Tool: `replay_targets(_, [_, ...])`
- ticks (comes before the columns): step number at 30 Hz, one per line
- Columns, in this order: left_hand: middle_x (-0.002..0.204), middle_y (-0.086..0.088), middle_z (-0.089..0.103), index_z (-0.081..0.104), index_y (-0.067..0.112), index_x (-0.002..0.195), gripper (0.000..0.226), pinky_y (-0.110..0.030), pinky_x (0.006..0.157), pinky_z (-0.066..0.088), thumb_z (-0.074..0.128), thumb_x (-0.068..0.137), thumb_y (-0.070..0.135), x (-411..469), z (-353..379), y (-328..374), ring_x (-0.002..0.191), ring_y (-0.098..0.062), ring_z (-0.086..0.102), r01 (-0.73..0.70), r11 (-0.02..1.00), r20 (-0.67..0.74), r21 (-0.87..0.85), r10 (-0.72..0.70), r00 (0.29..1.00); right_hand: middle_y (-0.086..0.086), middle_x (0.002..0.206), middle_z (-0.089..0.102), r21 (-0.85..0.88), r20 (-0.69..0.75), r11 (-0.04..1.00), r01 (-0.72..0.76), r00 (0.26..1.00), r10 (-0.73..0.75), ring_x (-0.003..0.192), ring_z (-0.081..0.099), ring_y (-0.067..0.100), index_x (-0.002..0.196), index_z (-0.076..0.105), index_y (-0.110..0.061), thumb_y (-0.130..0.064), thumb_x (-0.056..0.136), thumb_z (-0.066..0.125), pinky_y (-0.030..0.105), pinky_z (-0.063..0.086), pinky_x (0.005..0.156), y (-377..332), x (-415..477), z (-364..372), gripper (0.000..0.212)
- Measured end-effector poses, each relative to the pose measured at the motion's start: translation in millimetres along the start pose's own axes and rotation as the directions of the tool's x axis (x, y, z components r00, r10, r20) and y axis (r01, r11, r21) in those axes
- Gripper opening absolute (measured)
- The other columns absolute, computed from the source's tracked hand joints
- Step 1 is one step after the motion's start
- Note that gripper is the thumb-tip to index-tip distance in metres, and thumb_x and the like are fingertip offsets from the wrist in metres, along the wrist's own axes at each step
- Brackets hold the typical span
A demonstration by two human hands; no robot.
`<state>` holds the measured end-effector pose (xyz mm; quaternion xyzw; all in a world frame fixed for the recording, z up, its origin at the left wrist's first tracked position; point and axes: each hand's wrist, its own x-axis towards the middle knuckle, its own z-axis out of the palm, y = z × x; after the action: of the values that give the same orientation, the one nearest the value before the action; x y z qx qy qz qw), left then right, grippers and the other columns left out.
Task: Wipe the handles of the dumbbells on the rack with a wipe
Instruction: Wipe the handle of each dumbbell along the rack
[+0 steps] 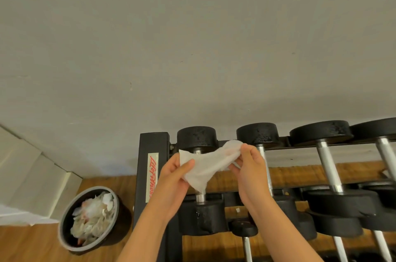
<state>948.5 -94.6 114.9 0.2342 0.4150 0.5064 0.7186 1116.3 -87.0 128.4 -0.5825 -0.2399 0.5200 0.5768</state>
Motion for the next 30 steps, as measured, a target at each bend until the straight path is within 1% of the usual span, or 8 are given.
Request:
replay_targets(5, [0.097, -0.008, 0.066, 0.048, 0.019, 0.057, 0.031, -0.027, 0.065, 0.057, 0.076, 0.064, 0.007, 4.0, -18.8, 4.4, 0.100, -0.022, 0.068, -0.081, 0.995, -0.033, -0.062, 0.079, 0.996, 0.009, 0.113, 0.062, 0.016, -0.069, 1.000, 0.004, 0.998, -0.003, 0.107, 0.059, 0.025, 0.115, 0.059, -0.016, -0.023, 0.102, 0.043, 0.036, 0.051, 0.084, -14.0, 16.6, -7.1, 0.022])
replay_targets(8, [0.092, -0.005, 0.067, 0.060, 0.013, 0.075, 0.020, -0.026, 0.062, 0.057, 0.073, 0.073, -0.002, 4.9, -22.3, 3.4, 0.094, -0.020, 0.068, -0.121, 0.993, -0.119, 0.013, 0.122, 0.985, 0.007, 0.119, 0.061, 0.017, -0.089, 1.000, -0.020, 0.996, 0.021, 0.112, 0.056, 0.026, 0.113, 0.061, -0.021, -0.026, 0.101, 0.043, 0.046, 0.049, 0.095, -17.9, 22.7, -5.4, 0.023])
replay_targets(11, [0.107, -0.005, 0.068, 0.065, 0.014, 0.102, 0.027, -0.025, 0.071, 0.056, 0.065, 0.082, -0.005, 6.4, -23.7, -1.3, 0.098, -0.019, 0.067, -0.103, 0.947, -0.171, 0.304, 0.160, 0.972, 0.003, 0.104, 0.067, 0.043, -0.013, 0.998, -0.044, 0.999, 0.045, 0.100, 0.062, 0.024, 0.111, 0.062, -0.017, -0.023, 0.099, 0.045, 0.039, 0.053, 0.079, -23.1, 22.8, -1.7, 0.021])
replay_targets(14, [0.130, 0.011, 0.057, 0.054, 0.033, 0.128, 0.049, -0.023, 0.091, 0.047, 0.070, 0.084, 0.021, 8.2, -18.7, -2.2, 0.117, -0.006, 0.055, -0.074, 0.792, 0.000, 0.605, 0.094, 0.996, 0.005, 0.091, 0.066, 0.022, 0.143, 0.999, -0.035, 0.989, 0.032, 0.083, 0.062, 0.022, 0.109, 0.059, -0.010, -0.024, 0.100, 0.046, 0.034, 0.050, 0.067, -28.4, 15.1, 4.7, 0.021])
replay_targets(18, [0.135, 0.017, 0.055, 0.051, 0.041, 0.133, 0.051, -0.029, 0.106, 0.037, 0.061, 0.084, 0.051, 15.9, 16.4, 9.1, 0.128, -0.002, 0.047, -0.133, 0.786, 0.232, 0.604, -0.014, 0.973, 0.003, 0.103, 0.062, -0.117, 0.279, 0.993, 0.014, 0.960, 0.020, 0.090, 0.061, 0.018, 0.097, 0.059, -0.019, -0.031, 0.101, 0.042, 0.023, 0.052, 0.060, -28.2, 8.5, 16.1, 0.021])
replay_targets(23, [0.108, -0.003, 0.071, 0.063, 0.017, 0.117, 0.040, -0.027, 0.088, 0.054, 0.066, 0.082, 0.035, 24.6, 40.9, 24.7, 0.103, -0.016, 0.066, -0.194, 0.769, 0.275, 0.609, 0.025, 0.961, 0.005, 0.089, 0.072, -0.173, 0.388, 0.982, 0.075, 0.922, -0.002, 0.079, 0.070, 0.021, 0.110, 0.054, -0.024, -0.018, 0.092, 0.061, 0.027, 0.057, 0.062, -32.4, 6.9, 8.9, 0.019])
replay_targets(27, [0.078, 0.003, 0.069, 0.064, 0.015, 0.086, 0.023, -0.020, 0.063, 0.049, 0.063, 0.087, 0.038, 19.6, 31.8, 26.5, 0.074, -0.014, 0.065, -0.196, 0.752, 0.275, 0.629, 0.021, 0.961, 0.000, 0.071, 0.071, -0.164, 0.332, 0.978, 0.132, 0.941, -0.071, 0.064, 0.068, 0.016, 0.108, 0.053, -0.025, -0.012, 0.091, 0.062, 0.030, 0.056, 0.058, -41.4, 10.7, -1.5, 0.024])
replay_targets(30, [0.077, 0.005, 0.066, 0.061, 0.018, 0.086, 0.032, -0.022, 0.064, 0.048, 0.053, 0.085, 0.049, 15.8, 30.0, 21.3, 0.073, -0.012, 0.064, -0.130, 0.715, 0.233, 0.687, -0.047, 0.971, 0.000, 0.069, 0.068, -0.202, 0.277, 0.964, 0.173, 0.954, -0.113, 0.064, 0.065, 0.013, 0.106, 0.055, -0.029, -0.011, 0.093, 0.059, 0.027, 0.054, 0.059, -42.7, 14.4, -4.6, 0.022])
